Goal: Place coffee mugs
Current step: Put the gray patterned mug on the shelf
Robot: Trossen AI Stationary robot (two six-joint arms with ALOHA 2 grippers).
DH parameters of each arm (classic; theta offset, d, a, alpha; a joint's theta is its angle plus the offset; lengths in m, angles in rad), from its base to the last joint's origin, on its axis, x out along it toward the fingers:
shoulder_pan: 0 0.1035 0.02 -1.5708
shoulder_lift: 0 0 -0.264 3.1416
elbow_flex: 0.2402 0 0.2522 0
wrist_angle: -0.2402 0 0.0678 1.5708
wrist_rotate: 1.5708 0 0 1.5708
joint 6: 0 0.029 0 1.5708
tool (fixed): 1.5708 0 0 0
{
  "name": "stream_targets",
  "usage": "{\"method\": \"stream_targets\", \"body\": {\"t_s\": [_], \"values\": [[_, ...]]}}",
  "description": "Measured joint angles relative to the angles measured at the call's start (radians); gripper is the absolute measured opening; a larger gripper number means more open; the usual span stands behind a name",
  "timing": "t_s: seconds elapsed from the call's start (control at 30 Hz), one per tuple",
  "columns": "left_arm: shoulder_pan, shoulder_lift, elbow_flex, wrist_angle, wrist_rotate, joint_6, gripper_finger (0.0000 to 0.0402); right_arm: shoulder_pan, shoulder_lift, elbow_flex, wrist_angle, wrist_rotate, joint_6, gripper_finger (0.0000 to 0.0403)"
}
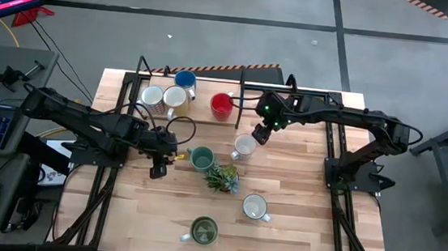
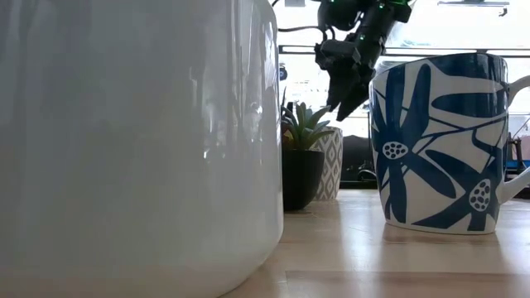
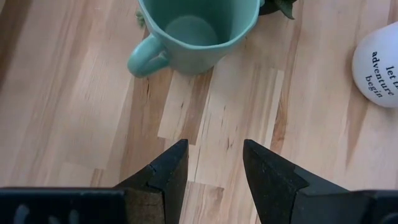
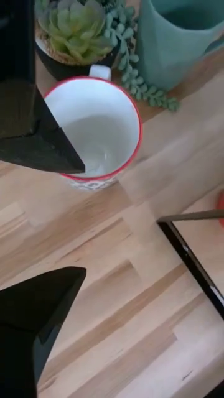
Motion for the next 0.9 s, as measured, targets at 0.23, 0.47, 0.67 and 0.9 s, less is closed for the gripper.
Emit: {"method": "stream_targets", "body": {"t_s": [0.23,0.47,0.67,0.9], "values": [[0.0,0.0,0.0,0.0,-0.012,0.0,0.0145,0.018,0.021,0.001,0.013,0.003,0.0,0.024],[0.0,0.0,0.0,0.001,-0.025,0.001,0.0145,0.022,0.101,0.001,0.036,0.007,0.011,0.024],[0.0,0.0,0.0,0.001,-0.026,0.0,0.0145,0.022,0.135,0.001,0.076,-0.045,0.025,0.024],[0.001,0.0,0.0,0.001,-0.027,0.016,0.0145,0.04,0.171,0.001,0.111,-0.074,0.027,0.024]]}}
